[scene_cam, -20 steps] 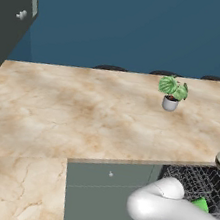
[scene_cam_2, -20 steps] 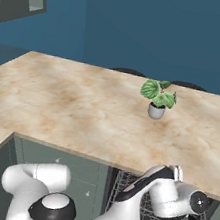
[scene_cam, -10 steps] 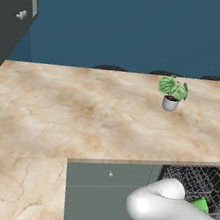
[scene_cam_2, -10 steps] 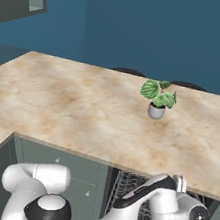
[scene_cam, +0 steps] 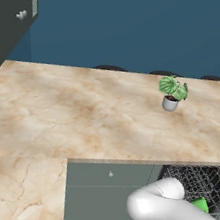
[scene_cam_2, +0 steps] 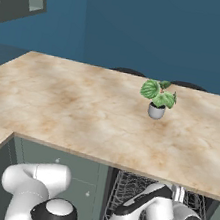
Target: Pick up the cup and bowl from the counter, place them in the dishwasher, and close the dishwasher door.
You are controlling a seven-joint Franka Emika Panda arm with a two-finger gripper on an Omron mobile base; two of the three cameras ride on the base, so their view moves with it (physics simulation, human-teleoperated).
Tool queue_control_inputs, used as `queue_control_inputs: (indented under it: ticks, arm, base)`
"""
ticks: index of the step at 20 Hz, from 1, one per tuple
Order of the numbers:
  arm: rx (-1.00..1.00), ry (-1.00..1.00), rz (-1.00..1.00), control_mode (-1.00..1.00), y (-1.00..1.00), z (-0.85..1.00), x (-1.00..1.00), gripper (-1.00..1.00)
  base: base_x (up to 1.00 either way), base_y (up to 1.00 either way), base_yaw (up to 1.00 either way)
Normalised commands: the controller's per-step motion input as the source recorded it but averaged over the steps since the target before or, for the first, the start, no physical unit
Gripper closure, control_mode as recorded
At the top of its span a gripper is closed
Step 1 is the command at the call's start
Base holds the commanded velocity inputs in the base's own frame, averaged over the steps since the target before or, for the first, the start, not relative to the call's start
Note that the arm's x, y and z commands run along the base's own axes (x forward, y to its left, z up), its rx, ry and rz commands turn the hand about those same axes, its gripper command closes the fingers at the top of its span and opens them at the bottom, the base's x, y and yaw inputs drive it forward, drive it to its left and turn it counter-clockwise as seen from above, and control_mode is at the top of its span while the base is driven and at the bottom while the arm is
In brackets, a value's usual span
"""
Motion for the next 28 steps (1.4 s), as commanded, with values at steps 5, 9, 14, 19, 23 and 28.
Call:
queue_control_inputs:
  ticks: [5, 9, 14, 19, 23, 28]
  arm:
    - [0.05, 0.04, -0.06, -1.0, -0.05, -0.45, 0.0, 1.0]
    - [0.06, 0.03, -0.06, -1.0, -0.07, -0.36, 0.0, 1.0]
    - [0.02, 0.02, -0.03, -1.0, -0.25, -0.32, 0.04, 1.0]
    - [0.0, 0.06, 0.0, -1.0, -0.34, -0.4, 0.23, 1.0]
    - [0.0, 0.09, 0.0, -1.0, -0.33, -0.45, 0.43, 1.0]
    - [0.0, 0.1, 0.0, -1.0, -0.28, -0.5, 0.32, 1.0]
  base:
    - [0.0, 0.0, 0.0]
    - [0.0, 0.0, 0.0]
    - [0.0, 0.0, 0.0]
    - [0.0, 0.0, 0.0]
    - [0.0, 0.0, 0.0]
    - [0.0, 0.0, 0.0]
